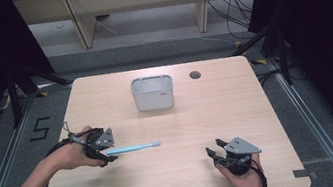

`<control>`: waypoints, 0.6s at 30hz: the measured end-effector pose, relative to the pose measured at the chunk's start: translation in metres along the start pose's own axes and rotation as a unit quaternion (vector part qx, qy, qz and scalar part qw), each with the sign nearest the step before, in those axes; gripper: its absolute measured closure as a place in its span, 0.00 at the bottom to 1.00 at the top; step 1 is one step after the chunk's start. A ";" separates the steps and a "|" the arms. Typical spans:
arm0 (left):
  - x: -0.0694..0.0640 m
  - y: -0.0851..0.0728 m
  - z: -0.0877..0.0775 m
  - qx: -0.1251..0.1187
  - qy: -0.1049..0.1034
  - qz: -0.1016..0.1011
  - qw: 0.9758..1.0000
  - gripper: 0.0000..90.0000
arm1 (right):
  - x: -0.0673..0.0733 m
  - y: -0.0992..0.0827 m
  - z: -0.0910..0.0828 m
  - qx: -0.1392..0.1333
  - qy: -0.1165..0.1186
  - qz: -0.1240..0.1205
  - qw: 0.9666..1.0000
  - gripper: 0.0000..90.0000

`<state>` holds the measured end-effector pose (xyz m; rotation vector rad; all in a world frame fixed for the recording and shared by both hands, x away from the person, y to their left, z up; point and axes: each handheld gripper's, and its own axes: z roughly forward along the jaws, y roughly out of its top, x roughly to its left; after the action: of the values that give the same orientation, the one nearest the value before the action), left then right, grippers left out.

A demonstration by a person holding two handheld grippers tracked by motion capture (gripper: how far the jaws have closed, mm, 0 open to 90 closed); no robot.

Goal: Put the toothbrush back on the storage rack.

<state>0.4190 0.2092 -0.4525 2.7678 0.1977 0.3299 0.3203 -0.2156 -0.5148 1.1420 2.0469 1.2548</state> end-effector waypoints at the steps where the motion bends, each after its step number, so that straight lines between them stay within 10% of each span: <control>1: 0.002 0.001 0.002 0.013 -0.004 0.004 1.000 0.49 | 0.001 0.000 0.000 0.002 0.000 0.003 1.000 0.56; 7: 0.012 0.007 0.015 0.076 -0.021 0.029 0.996 0.58 | 0.001 0.000 0.001 0.005 0.011 -0.005 1.000 0.56; 18: 0.031 0.021 0.029 0.094 -0.075 0.021 0.993 0.66 | 0.000 0.001 0.002 0.009 0.017 -0.009 1.000 0.55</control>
<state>0.4583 0.1852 -0.4654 2.9701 0.1394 0.1182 0.3217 -0.2145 -0.5150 1.1149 2.0928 1.2564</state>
